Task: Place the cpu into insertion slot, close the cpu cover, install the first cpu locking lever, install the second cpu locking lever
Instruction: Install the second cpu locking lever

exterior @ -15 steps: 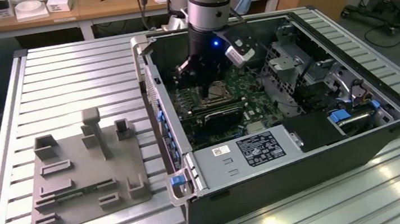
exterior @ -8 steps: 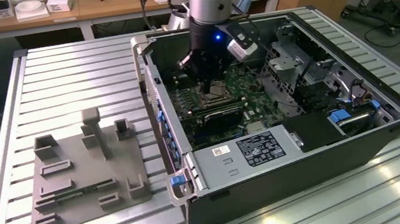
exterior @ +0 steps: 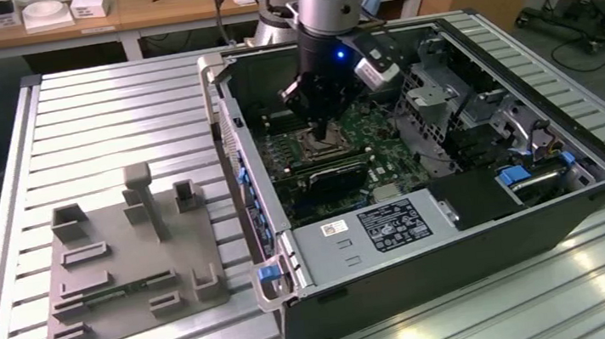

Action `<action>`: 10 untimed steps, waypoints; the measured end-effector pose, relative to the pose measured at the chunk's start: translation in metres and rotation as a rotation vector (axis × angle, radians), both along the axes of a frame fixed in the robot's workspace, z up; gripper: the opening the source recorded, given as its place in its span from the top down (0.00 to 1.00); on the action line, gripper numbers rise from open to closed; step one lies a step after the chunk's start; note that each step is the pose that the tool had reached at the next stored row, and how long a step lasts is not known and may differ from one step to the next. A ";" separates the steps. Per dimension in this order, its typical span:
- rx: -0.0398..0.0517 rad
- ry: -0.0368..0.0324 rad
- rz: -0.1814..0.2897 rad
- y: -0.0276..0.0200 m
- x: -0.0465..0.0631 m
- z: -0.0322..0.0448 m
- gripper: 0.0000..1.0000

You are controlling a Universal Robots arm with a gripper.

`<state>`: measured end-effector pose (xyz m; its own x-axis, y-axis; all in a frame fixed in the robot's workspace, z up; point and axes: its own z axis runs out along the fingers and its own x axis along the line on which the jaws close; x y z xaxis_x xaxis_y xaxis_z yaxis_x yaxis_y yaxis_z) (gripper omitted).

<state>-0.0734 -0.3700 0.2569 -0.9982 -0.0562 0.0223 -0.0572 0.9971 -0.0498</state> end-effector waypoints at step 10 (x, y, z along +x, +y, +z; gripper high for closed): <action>0.0534 0.0053 0.000 -0.0107 0.002 -0.0066 0.90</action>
